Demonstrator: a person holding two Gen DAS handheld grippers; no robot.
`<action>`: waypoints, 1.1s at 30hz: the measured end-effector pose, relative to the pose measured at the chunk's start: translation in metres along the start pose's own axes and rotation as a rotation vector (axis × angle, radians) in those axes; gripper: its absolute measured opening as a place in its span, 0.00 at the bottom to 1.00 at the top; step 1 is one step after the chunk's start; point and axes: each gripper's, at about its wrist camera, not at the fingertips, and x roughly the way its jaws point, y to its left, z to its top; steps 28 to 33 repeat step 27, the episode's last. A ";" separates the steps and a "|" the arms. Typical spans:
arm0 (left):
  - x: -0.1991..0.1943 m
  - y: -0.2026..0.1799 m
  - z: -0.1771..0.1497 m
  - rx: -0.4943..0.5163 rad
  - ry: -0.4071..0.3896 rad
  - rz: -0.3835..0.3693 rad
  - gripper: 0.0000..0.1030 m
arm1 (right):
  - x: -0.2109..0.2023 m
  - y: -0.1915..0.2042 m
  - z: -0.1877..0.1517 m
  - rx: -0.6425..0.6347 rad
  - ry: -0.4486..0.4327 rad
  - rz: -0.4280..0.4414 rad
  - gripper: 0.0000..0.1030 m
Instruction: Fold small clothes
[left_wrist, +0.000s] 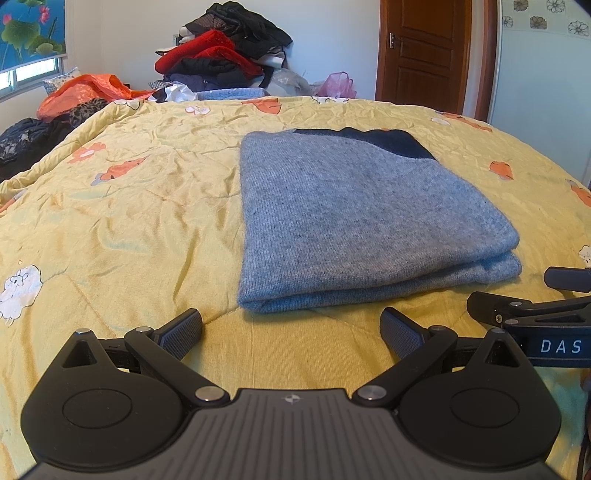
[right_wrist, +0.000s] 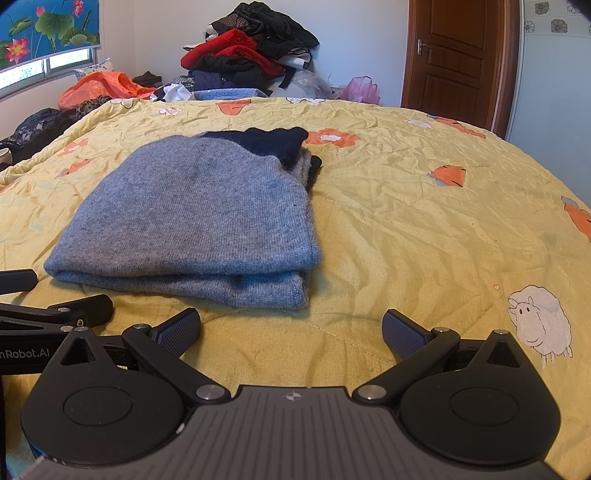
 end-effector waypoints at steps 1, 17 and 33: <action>0.000 0.000 0.000 0.000 0.002 0.002 1.00 | 0.000 0.000 0.000 0.001 0.000 0.001 1.00; -0.043 0.028 0.003 -0.149 0.026 -0.023 1.00 | -0.050 -0.006 -0.001 0.034 -0.042 0.108 1.00; -0.071 0.035 0.012 -0.156 -0.104 -0.047 1.00 | -0.060 0.001 0.022 0.036 -0.071 0.188 1.00</action>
